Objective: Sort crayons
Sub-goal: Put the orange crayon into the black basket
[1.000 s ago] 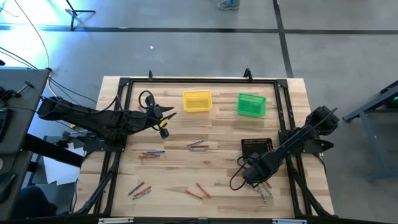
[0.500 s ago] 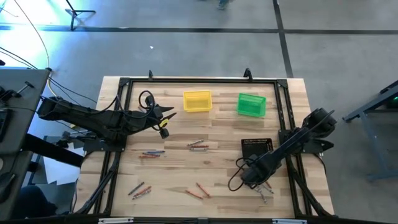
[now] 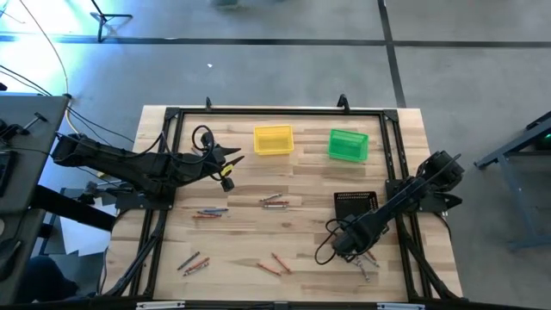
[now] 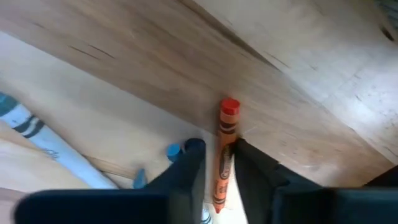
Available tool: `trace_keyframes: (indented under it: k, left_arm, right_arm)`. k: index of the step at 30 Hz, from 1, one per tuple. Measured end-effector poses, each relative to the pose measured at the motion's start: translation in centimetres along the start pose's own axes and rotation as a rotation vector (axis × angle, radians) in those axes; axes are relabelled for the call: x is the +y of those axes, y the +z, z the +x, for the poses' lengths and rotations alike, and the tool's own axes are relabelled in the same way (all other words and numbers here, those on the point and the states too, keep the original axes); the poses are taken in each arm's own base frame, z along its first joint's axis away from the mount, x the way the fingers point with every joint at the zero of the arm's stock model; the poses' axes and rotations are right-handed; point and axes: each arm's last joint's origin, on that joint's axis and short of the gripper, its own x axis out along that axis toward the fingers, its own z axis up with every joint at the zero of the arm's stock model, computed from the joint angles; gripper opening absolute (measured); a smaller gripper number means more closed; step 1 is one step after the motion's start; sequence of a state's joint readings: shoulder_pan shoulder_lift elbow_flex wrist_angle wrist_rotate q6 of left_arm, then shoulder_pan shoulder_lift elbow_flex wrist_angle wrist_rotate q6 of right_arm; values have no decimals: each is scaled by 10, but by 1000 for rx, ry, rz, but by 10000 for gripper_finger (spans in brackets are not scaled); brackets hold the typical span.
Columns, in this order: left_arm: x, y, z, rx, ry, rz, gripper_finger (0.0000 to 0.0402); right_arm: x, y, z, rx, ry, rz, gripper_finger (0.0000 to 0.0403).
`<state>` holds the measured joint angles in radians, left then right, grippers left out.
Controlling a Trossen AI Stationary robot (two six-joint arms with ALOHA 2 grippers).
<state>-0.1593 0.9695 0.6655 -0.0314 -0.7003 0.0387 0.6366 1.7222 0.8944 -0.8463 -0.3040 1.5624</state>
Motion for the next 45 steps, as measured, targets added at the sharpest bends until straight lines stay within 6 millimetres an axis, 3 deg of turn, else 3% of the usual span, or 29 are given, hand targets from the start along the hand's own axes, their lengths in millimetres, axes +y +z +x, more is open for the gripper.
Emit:
trace_keyframes:
  k: [4, 11, 19, 24, 31, 36, 45]
  left_arm:
    - [0, 0, 0, 0, 0, 0, 101]
    - [0, 0, 0, 0, 0, -1, 101]
    - [0, 1, 0, -5, 0, -4, 101]
    - [0, 1, 0, -5, 0, -5, 101]
    - [0, 1, 0, -6, 0, -5, 101]
    - [0, 1, 0, -6, 0, -5, 101]
    - [0, 1, 0, -5, 0, 13, 101]
  right_arm:
    - [0, -1, 1, 48, -1, -35, 9]
    - [-3, -5, -6, 98, 17, -51, 7]
    - [-12, -12, -31, 82, 116, -69, 3]
    - [-22, -17, -62, -80, 217, -50, 2]
    - [-51, -6, -97, -540, 194, 72, 1]
    - [-65, 5, -95, -716, 23, 124, 1]
    - [-65, 13, -69, -655, -12, 143, 1]
